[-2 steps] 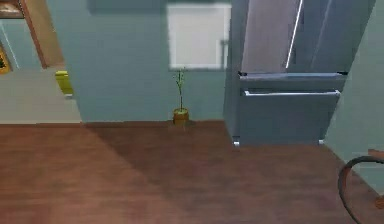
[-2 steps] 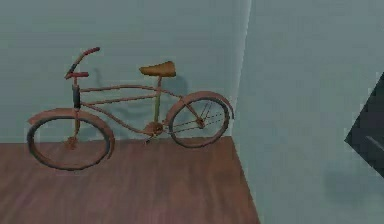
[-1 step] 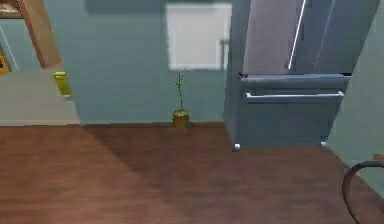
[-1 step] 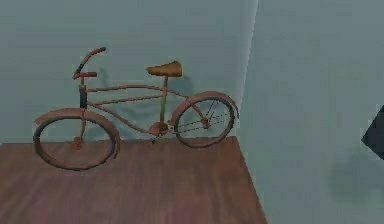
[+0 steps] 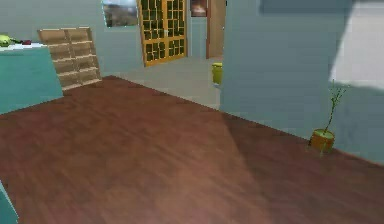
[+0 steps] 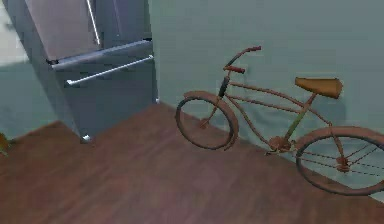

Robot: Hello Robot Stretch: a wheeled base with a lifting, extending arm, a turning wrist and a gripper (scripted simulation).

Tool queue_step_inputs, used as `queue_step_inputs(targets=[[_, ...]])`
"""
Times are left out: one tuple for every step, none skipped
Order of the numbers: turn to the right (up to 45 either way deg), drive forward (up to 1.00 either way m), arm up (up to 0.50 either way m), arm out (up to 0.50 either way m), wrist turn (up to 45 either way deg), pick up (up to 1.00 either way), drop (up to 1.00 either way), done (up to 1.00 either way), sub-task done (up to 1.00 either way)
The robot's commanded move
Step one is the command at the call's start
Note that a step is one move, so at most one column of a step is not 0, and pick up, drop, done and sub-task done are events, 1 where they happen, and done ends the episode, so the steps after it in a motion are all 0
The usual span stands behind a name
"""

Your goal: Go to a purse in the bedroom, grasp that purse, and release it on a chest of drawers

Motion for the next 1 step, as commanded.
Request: queue_step_inputs(targets=[[0.0, 1.00, 0.00, 0.00, 0.0, 0.00, 0.00, 0.00, 0.00]])
